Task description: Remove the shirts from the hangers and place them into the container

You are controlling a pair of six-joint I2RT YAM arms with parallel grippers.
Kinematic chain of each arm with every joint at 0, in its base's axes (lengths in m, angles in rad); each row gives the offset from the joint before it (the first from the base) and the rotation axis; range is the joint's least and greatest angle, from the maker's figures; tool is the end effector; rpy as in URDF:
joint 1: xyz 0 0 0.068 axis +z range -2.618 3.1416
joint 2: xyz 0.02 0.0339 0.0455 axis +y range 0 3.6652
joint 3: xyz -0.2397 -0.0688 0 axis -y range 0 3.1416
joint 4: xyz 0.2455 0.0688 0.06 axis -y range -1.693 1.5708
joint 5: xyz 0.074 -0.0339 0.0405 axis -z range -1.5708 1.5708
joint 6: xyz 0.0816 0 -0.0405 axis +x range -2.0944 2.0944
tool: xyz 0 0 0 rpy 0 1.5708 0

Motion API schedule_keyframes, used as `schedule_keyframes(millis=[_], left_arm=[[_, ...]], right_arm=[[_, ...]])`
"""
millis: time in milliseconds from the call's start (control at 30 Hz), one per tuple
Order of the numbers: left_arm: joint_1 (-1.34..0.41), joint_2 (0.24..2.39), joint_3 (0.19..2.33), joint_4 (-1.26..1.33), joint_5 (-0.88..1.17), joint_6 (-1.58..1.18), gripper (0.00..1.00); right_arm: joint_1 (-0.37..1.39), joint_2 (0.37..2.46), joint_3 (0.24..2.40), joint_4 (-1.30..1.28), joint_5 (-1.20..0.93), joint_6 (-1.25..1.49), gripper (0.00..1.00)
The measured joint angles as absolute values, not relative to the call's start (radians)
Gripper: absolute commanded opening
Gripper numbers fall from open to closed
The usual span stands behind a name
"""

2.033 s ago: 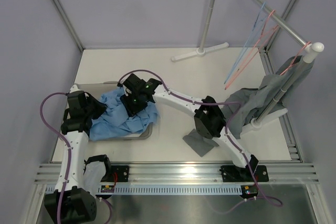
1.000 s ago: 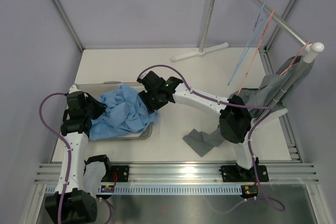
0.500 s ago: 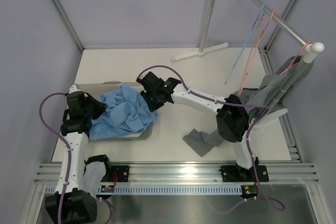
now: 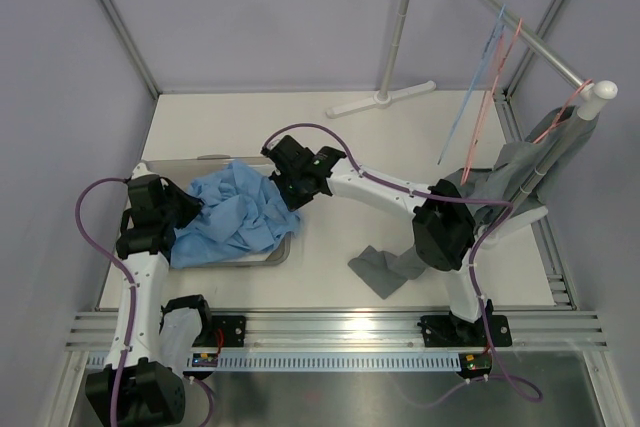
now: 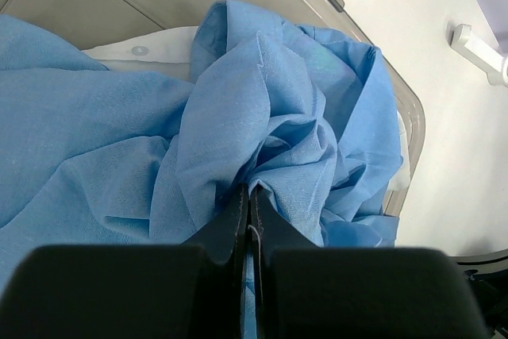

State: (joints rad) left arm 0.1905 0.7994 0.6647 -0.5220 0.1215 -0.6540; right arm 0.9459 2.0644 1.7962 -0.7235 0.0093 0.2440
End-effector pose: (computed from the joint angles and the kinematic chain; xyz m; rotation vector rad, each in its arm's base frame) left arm 0.2248 0.0333 0.2172 -0.8603 2.0790 -0.3872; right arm 0.2764 0.3818 0.1872 -0.8988 2.4656 0.4281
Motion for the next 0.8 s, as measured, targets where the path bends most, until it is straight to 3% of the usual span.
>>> schedule_keyframes(millis=[333, 667, 800], left_arm=[[0.191, 0.799, 0.652, -0.517, 0.122, -0.654, 0.02], [0.191, 0.799, 0.645, -0.506, 0.125, -0.655, 0.01], [0.192, 0.792, 0.645, -0.506, 0.125, -0.654, 0.02]], right_arm=[[0.952, 2.099, 1.907, -0.799, 0.044, 0.236, 0.0], [0.96, 2.28, 2.463, -0.929, -0.102, 0.185, 0.0], [0.961, 2.291, 2.403, -0.878, -0.224, 0.199, 0.0]])
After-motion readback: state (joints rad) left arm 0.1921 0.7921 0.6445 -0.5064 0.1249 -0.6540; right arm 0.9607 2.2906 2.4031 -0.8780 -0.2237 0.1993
